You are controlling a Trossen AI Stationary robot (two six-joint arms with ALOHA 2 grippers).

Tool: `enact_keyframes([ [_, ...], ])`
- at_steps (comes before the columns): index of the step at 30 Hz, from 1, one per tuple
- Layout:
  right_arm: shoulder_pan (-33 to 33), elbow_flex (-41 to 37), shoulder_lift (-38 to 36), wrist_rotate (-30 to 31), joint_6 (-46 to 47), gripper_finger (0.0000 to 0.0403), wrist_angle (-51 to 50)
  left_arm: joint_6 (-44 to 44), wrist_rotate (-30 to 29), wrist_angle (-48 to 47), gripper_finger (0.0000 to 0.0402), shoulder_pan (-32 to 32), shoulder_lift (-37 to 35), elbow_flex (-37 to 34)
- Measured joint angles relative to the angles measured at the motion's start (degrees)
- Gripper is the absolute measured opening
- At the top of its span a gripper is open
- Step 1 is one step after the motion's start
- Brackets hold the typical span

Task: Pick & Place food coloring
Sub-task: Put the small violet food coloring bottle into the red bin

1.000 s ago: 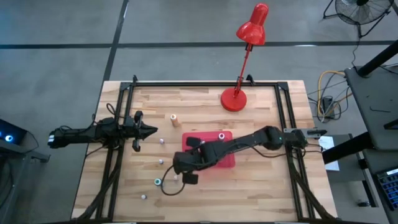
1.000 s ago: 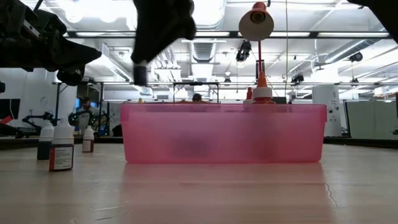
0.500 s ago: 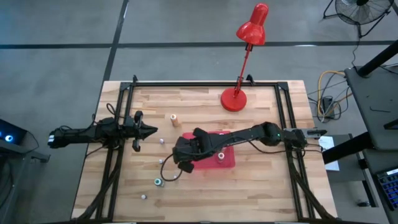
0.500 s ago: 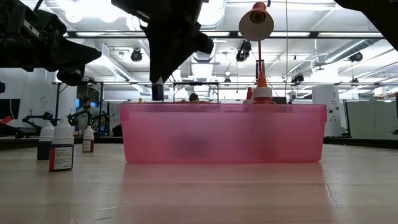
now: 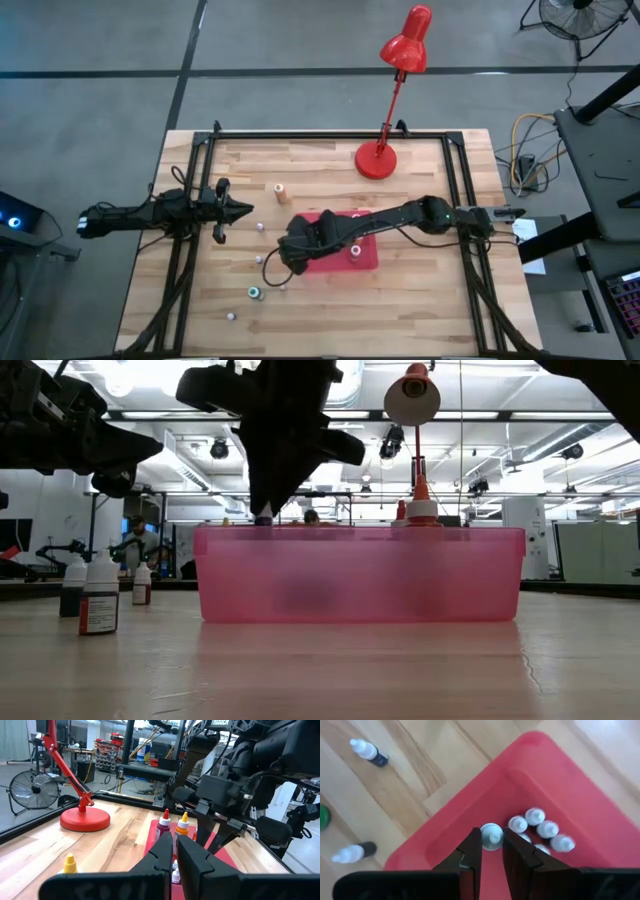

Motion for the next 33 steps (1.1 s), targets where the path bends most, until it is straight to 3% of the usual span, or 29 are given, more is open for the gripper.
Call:
enact_keyframes([
  [13,0.0,-0.1,0.0,-1.0,14.7,0.0049,-0.2,0.0,0.0,0.0,0.0000,0.0,0.0,0.0],
  [33,1.2,-4.8,0.6,-1.3,29.4,0.0040,0.0,0.0,0.0,0.0,0.0000,0.0,0.0,0.0],
])
